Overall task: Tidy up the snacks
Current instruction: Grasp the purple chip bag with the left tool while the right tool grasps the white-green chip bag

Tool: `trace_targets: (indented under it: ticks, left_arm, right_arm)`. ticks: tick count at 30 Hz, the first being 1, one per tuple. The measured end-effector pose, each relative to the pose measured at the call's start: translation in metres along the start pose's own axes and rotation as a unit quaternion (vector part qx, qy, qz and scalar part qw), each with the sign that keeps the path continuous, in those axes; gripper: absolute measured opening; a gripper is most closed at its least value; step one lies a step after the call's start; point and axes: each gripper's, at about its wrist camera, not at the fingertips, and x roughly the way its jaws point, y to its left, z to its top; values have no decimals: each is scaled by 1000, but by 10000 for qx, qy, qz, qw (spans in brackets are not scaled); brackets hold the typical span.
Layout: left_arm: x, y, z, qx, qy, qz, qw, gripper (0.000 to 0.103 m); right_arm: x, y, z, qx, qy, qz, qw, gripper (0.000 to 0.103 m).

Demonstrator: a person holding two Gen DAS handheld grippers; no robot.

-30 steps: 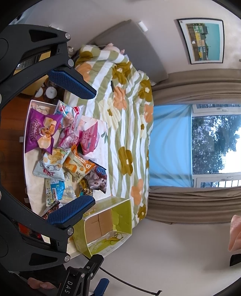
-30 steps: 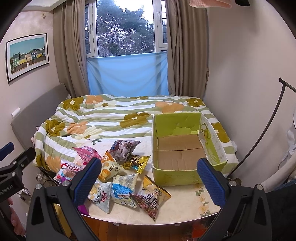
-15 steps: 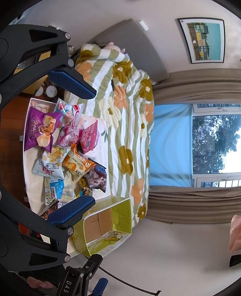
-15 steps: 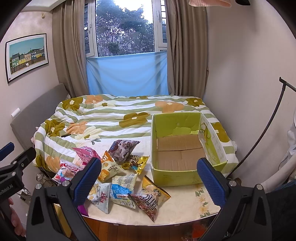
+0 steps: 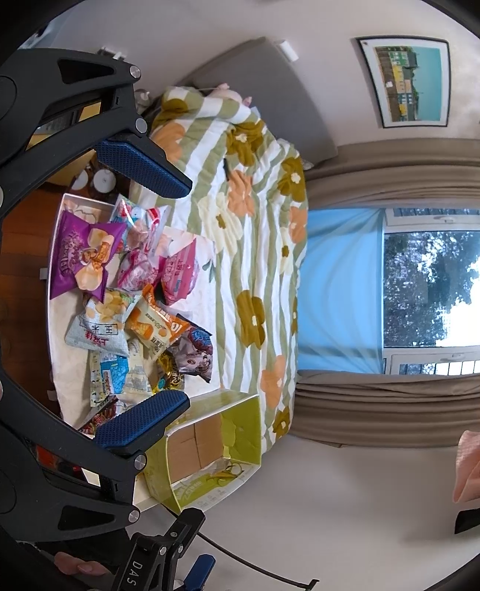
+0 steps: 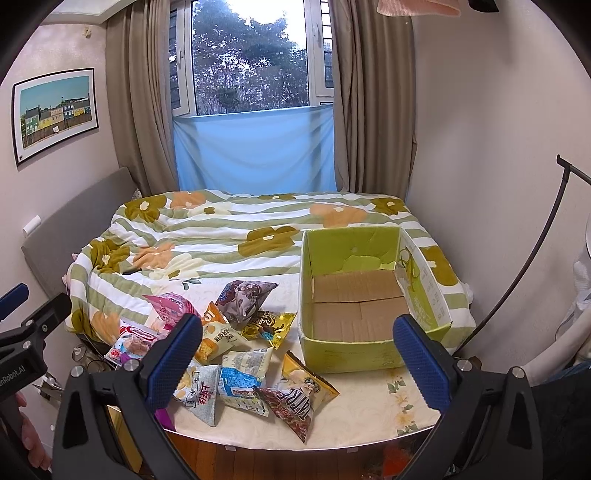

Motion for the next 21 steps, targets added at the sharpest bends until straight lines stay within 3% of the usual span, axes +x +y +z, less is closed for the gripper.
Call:
trace_targets:
  ticks: [6,10,16,21]
  left_arm:
    - [8,9,-18,-166,362,143,9991,102]
    - [23,21,-47,-312,733,273,9964,102]
    - [64,50,-103,-595,1328,55,9893,102]
    - [100,59,-138,-386,1588,-77,9865,102]
  right_arm:
    - [7,1,-6,-255,109,221,9994,103]
    - [26,8,-21,-521,338,600,9963,103]
    - [70,30,-54,-1048,770,1102,9854,103]
    - [104,58,-81,-1580,959,1410,9726,103]
